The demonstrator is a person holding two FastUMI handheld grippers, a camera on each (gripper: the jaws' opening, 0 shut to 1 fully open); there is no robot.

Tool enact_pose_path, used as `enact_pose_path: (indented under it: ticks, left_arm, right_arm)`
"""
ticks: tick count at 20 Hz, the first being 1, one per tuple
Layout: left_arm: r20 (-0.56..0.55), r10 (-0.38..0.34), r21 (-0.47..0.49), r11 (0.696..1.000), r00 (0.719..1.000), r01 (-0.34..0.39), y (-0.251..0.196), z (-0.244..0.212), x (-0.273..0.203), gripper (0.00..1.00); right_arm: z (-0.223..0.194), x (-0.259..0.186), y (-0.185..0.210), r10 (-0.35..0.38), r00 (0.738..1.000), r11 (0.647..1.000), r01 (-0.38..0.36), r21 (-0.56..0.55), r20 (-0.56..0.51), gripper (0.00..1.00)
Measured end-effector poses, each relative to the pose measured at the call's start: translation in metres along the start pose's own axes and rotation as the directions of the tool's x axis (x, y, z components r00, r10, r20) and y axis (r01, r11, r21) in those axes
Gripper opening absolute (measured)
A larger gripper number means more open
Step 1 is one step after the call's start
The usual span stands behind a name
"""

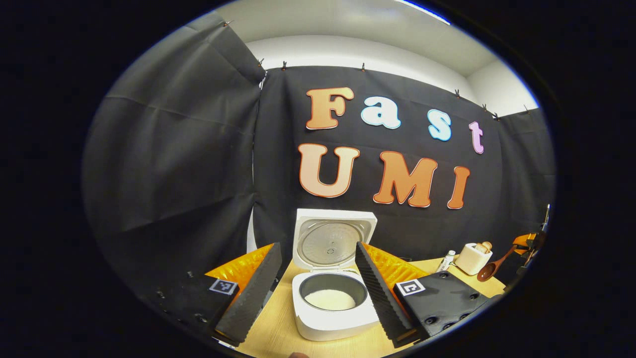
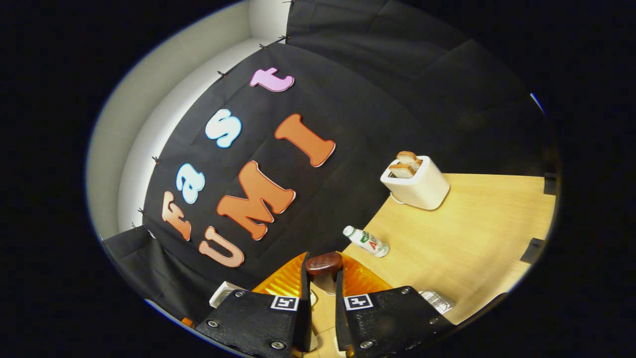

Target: Close the left gripper, press the button to open the rice cooker; take a wooden spoon from the chopstick holder with the right hand, scoop a spoonful of rice and pour it into the rice cooker, then put the wooden spoon back into the chopstick holder.

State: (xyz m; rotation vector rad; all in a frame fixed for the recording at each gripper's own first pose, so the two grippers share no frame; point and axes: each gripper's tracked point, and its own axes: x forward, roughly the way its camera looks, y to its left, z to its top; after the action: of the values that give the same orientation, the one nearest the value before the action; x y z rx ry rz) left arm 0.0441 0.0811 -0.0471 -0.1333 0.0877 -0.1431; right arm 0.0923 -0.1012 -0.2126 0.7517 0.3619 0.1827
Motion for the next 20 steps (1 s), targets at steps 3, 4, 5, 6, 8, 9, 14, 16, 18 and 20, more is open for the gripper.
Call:
enact_pose_path:
  ticks: [3,4,5,6,8,9,14,16,18,20]
  left_arm:
    - [-0.003,-0.012,0.009,1.000,1.000,0.012,-0.012,0.001,0.002,1.00]
    - [-0.006,-0.013,0.013,1.000,1.000,0.014,-0.015,0.001,0.002,1.00]
    - [-0.010,-0.016,0.017,1.000,1.000,0.016,-0.018,-0.001,0.002,1.00]
    - [-0.014,-0.018,0.020,1.000,1.000,0.018,-0.021,-0.002,0.002,1.00]
    - [-0.020,-0.016,0.026,1.000,1.000,0.016,-0.026,-0.002,0.001,1.00]
    - [-0.021,-0.014,0.027,1.000,1.000,0.014,-0.027,-0.003,0.001,1.00]
    - [-0.023,-0.007,0.044,0.999,1.000,0.008,-0.036,0.000,-0.004,1.00]
    - [-0.024,-0.002,0.055,0.999,1.000,0.003,-0.039,0.001,-0.007,1.00]
    - [-0.026,0.003,0.063,0.998,1.000,-0.001,-0.042,0.002,-0.009,1.00]
    - [-0.027,0.005,0.072,0.997,1.000,-0.003,-0.046,0.005,-0.009,1.00]
  right_arm:
    - [-0.009,-0.011,-0.035,-0.056,0.998,0.998,0.056,-0.018,-0.024,0.19]
    - [-0.013,-0.012,-0.043,-0.069,0.997,0.997,0.068,-0.025,-0.035,0.19]
    - [-0.019,-0.013,-0.051,-0.084,0.995,0.996,0.082,-0.035,-0.049,0.19]
    - [-0.025,-0.014,-0.058,-0.094,0.994,0.995,0.091,-0.044,-0.062,0.19]
    - [-0.033,-0.014,-0.069,-0.106,0.991,0.993,0.101,-0.059,-0.081,0.19]
    - [-0.036,-0.012,-0.073,-0.108,0.990,0.993,0.103,-0.065,-0.088,0.19]
    - [-0.065,-0.001,-0.097,-0.120,0.981,0.989,0.106,-0.100,-0.153,0.19]
    - [-0.074,0.004,-0.104,-0.126,0.975,0.988,0.108,-0.107,-0.181,0.19]
    - [-0.081,0.009,-0.109,-0.129,0.970,0.988,0.109,-0.109,-0.204,0.19]
    - [-0.089,0.013,-0.112,-0.131,0.966,0.988,0.108,-0.113,-0.223,0.19]
